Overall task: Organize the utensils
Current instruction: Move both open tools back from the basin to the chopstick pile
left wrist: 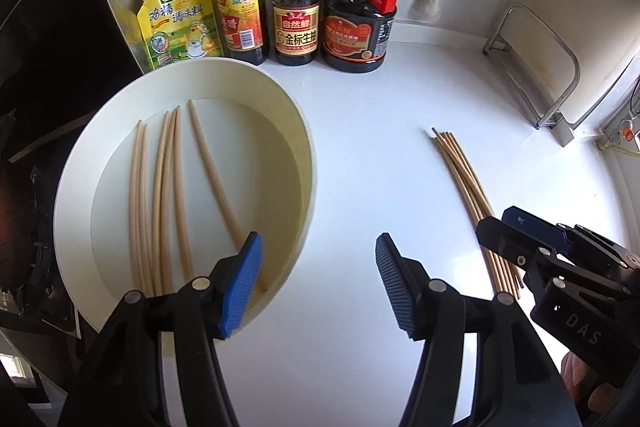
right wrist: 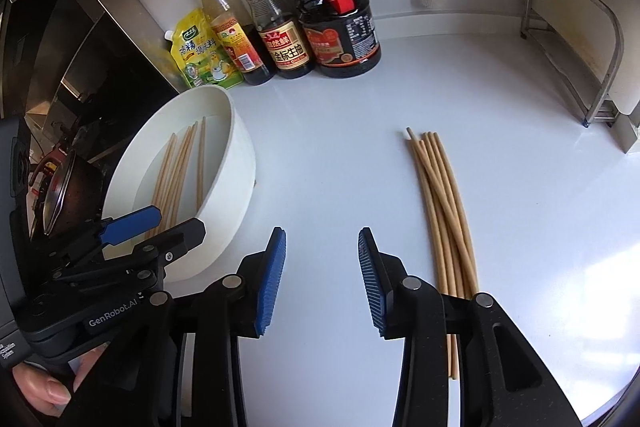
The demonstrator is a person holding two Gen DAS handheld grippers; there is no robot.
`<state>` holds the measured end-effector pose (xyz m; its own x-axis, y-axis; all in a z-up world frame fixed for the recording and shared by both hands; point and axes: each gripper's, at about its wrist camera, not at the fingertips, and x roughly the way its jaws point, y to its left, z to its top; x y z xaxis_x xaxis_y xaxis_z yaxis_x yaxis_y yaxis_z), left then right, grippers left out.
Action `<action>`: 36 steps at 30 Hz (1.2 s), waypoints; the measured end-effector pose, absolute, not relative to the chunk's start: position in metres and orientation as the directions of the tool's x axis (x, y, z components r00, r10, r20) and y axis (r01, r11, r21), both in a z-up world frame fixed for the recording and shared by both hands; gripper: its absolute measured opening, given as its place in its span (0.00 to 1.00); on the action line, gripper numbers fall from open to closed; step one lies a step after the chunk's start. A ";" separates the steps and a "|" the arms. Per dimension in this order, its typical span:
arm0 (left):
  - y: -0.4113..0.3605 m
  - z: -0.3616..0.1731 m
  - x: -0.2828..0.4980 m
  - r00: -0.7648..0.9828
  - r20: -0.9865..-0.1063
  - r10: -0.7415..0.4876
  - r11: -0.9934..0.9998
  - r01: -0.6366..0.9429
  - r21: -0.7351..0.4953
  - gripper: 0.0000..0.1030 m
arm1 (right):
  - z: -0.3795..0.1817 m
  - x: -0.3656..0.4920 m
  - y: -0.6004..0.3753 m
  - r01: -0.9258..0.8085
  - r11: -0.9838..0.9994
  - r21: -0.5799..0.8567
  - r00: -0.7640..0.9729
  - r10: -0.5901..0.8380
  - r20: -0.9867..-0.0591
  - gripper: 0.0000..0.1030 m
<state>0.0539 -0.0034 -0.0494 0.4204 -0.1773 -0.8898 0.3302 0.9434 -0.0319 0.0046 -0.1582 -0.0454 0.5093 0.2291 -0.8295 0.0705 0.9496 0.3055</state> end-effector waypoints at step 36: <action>-0.094 -0.104 0.037 0.351 -0.917 -0.188 0.942 0.330 -0.067 0.59 | -0.109 -0.009 -0.265 0.140 0.970 0.201 0.470 0.113 -0.875 0.47</action>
<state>0.0375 -0.0936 -0.1042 0.3510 -0.1879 -0.9173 0.3295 0.9418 -0.0668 -0.0093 -0.2650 -0.1092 0.4699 0.1134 -0.8754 0.1396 0.9697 0.2006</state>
